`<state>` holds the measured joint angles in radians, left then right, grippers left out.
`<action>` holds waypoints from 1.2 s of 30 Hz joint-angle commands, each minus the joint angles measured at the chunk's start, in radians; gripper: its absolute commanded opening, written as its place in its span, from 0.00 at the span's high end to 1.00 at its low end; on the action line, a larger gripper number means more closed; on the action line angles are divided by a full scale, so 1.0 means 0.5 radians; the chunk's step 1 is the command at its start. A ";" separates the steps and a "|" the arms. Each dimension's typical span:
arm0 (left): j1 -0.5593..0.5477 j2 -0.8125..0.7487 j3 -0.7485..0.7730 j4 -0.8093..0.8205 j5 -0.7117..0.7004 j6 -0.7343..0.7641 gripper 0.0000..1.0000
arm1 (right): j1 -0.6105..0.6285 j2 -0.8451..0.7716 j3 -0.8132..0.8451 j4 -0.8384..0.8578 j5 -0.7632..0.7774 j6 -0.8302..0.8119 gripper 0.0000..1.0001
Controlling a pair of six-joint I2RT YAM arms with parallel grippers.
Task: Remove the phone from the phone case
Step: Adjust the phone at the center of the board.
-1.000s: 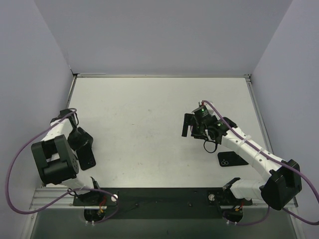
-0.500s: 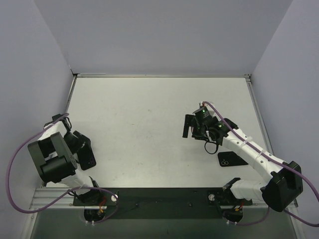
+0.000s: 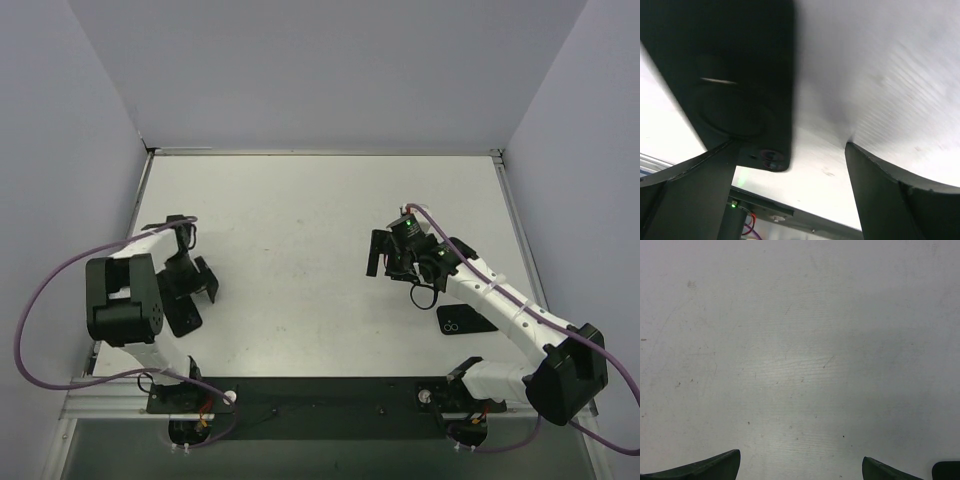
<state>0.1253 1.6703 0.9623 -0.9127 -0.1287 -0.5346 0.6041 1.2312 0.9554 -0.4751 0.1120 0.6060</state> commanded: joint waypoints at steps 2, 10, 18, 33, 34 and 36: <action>-0.400 0.184 0.170 0.316 0.470 -0.097 0.02 | 0.022 -0.005 -0.003 -0.038 0.080 0.046 0.00; -0.551 -0.048 0.327 0.135 0.191 -0.026 0.03 | 0.025 0.010 -0.048 -0.038 0.120 0.067 0.00; -0.395 -0.361 0.214 -0.031 -0.024 -0.158 0.03 | 0.031 0.044 -0.042 -0.016 0.150 -0.040 0.00; -0.217 -0.889 -0.142 -0.387 -0.172 -1.532 0.03 | 0.028 0.075 -0.021 0.018 0.043 -0.313 0.00; -0.214 -0.862 -0.139 -0.399 -0.193 -1.599 0.02 | 0.028 0.072 -0.027 0.018 0.031 -0.325 0.00; -0.217 -0.807 -0.151 -0.399 -0.187 -1.652 0.03 | 0.028 0.072 -0.030 0.015 0.022 -0.356 0.00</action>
<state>0.0151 1.2434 0.8822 -1.0512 -0.1806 -1.0645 0.6106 1.2633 0.9272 -0.4561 0.1326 0.4828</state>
